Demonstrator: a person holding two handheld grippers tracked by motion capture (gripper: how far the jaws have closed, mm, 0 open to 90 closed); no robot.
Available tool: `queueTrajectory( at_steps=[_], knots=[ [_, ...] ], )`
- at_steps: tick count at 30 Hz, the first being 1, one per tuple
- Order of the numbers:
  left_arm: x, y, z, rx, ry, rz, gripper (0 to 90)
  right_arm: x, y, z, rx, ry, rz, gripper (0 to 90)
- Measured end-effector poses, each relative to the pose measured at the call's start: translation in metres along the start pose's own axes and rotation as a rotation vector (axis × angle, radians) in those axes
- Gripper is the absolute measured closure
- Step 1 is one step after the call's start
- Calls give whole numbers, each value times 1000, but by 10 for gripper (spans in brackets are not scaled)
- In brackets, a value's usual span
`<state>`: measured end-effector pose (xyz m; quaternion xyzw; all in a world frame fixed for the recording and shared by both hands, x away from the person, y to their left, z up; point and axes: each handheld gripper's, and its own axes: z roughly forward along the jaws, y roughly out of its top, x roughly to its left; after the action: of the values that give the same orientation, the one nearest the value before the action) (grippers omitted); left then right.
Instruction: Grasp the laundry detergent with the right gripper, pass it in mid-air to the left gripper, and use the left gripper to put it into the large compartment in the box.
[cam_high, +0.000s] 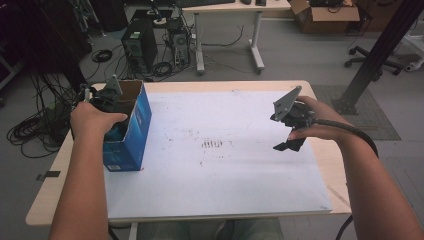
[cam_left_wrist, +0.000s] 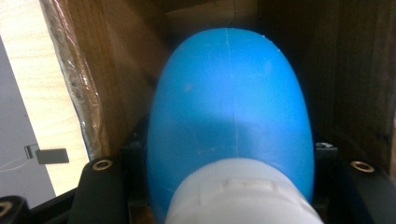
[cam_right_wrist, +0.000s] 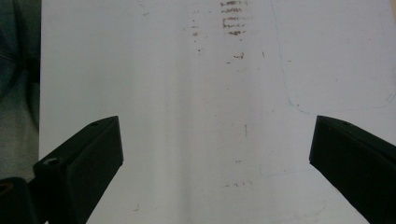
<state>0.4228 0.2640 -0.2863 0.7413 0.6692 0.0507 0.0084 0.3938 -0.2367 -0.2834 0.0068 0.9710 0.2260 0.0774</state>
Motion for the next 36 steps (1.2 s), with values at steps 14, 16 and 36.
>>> queueTrajectory(
  at_steps=[14,16,36],
  knots=[
    [1,0,1,-11,-3,-5,380,1,-1,0,-4,-2,3,28],
    [1,0,1,-9,-2,-6,379,1,-1,0,-7,-5,4,28],
    [-2,-2,-7,-20,3,-17,338,3,-4,1,-11,-10,6,28]
  ],
)
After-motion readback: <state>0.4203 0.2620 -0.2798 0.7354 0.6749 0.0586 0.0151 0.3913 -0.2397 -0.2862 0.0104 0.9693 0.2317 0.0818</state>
